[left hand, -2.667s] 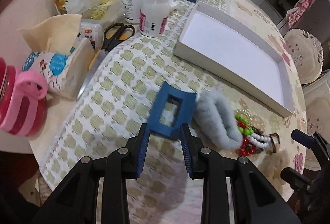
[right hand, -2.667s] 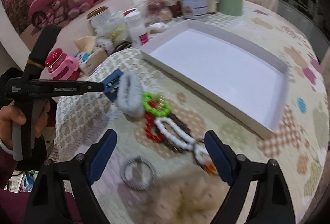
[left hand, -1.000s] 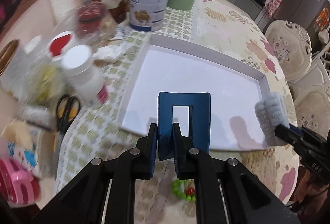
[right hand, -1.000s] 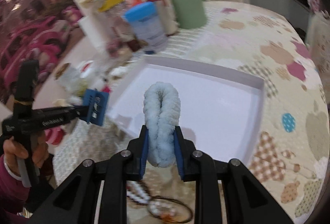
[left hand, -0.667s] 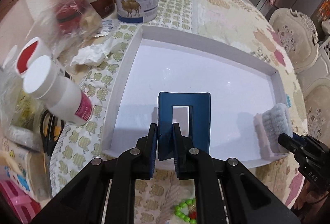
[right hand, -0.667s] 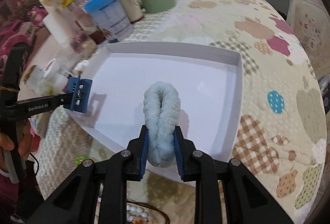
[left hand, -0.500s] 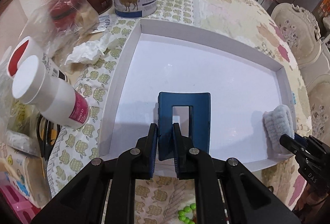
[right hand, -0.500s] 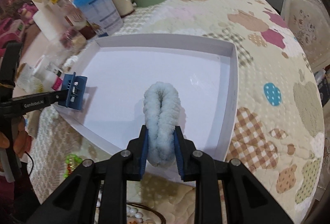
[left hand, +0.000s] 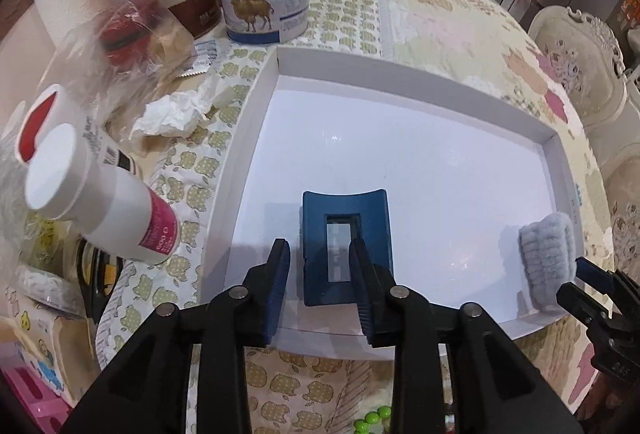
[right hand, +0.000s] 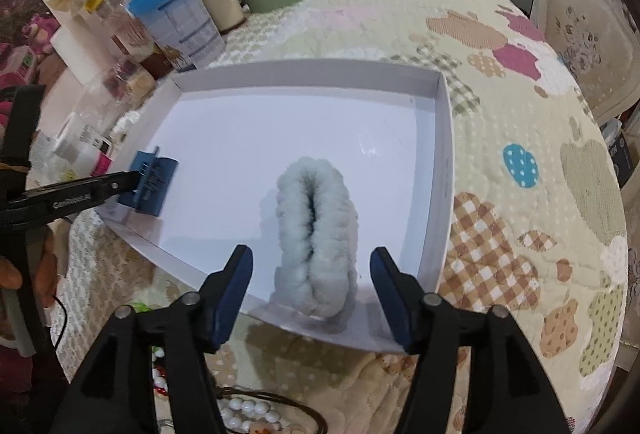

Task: Organize jewelry
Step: 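Lower the blue clip into the white tray with the left tool while the right tool releases the scrunchie there, then withdraw both tools from the tray toward the remaining jewelry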

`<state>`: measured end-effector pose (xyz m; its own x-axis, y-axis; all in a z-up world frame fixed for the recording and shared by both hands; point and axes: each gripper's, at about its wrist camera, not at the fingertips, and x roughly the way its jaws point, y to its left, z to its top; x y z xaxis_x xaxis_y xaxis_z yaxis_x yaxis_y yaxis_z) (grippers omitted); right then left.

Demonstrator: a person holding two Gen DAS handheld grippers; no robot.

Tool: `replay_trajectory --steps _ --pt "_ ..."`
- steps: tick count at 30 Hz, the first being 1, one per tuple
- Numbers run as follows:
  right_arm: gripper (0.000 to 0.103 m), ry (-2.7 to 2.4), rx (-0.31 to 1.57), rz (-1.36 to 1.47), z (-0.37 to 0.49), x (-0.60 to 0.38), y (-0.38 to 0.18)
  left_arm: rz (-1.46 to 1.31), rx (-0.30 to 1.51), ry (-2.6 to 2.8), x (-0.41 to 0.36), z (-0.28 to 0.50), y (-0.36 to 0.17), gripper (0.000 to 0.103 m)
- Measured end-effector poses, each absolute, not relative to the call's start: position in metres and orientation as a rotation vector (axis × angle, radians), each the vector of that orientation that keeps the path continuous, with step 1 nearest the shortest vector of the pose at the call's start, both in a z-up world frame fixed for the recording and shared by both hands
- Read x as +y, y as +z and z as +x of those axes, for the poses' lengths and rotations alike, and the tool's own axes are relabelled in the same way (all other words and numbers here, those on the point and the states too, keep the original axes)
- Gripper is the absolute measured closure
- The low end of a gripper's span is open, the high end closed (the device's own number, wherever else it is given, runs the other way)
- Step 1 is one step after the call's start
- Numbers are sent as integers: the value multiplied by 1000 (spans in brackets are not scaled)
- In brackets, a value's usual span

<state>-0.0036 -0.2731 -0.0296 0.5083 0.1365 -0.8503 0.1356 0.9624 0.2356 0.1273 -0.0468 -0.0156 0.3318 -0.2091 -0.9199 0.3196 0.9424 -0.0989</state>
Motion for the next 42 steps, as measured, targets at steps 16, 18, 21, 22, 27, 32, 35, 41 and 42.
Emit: replay_trajectory --steps 16,18,21,22,27,32,35,41,42 --pt "36 75 900 263 -56 -265 37 142 1019 -264 -46 45 48 68" --pt "35 76 893 240 -66 -263 41 143 1010 -263 -48 32 52 68" --pt "35 73 882 217 -84 -262 46 143 1004 -266 -53 14 55 68" --pt "35 75 882 220 -92 -262 47 146 1000 -268 -54 8 56 68" --pt "35 71 883 207 -120 -264 50 154 978 -273 -61 -24 62 68" --pt "35 69 866 199 -143 -266 57 151 964 -275 -64 -48 68 68" --pt "35 71 862 193 -154 -267 59 156 951 -272 -63 -61 71 68" --pt "35 84 859 180 -167 -263 60 159 937 -257 -58 -83 76 68" --pt "35 87 859 178 -169 -261 60 158 936 -253 -56 -86 76 68"
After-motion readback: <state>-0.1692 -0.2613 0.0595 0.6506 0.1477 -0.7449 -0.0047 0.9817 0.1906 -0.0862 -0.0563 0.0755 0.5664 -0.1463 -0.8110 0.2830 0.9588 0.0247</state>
